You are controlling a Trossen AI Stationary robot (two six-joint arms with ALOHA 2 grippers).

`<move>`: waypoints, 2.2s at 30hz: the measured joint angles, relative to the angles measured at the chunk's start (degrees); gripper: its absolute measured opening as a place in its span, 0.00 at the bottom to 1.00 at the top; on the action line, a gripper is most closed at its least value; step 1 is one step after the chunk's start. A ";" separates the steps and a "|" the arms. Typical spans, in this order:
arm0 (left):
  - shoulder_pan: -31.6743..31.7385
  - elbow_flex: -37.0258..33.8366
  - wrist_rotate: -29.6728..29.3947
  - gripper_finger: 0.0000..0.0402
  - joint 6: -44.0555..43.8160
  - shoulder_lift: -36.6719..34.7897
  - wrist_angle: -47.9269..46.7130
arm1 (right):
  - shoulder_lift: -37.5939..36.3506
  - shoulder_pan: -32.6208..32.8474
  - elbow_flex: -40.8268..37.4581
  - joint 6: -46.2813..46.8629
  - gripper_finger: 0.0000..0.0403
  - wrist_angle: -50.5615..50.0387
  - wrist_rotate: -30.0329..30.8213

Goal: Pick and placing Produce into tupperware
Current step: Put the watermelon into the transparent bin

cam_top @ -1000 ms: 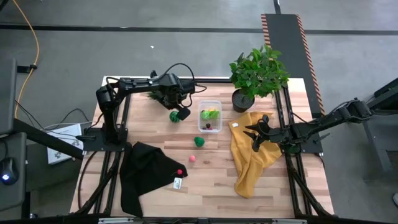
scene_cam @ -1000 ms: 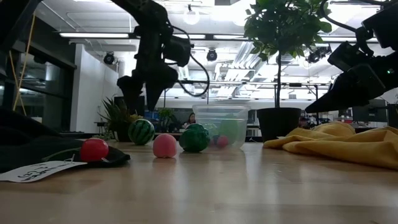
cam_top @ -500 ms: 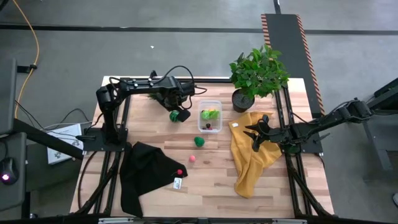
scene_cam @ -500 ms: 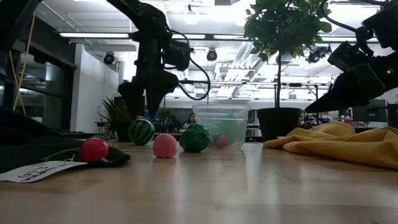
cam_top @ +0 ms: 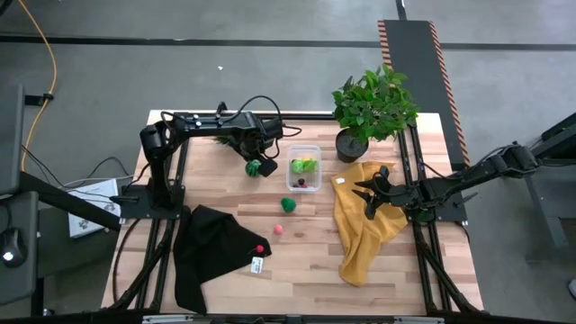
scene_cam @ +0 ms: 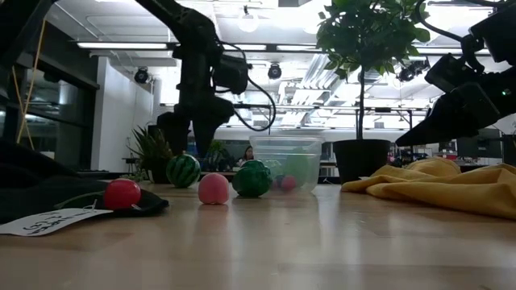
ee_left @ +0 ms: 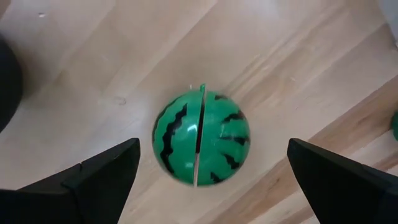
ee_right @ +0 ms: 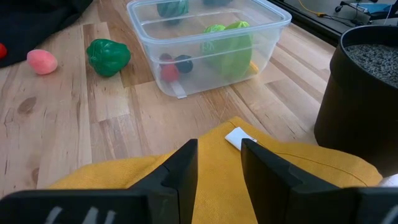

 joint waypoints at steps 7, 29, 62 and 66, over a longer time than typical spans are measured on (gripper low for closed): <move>0.00 -2.34 0.50 0.99 -0.15 0.02 0.79 | 0.00 -0.02 0.00 0.00 0.28 -0.20 0.00; 0.00 -5.72 1.92 0.99 -0.17 0.02 6.22 | 0.00 0.00 0.00 0.00 0.28 -0.17 0.00; 0.04 -5.78 1.25 0.99 0.00 1.14 8.38 | 0.00 -0.01 0.00 0.00 0.28 -0.18 0.00; 0.04 -5.78 1.26 0.99 -0.02 1.20 8.81 | 0.00 0.00 0.00 0.00 0.28 -0.17 0.00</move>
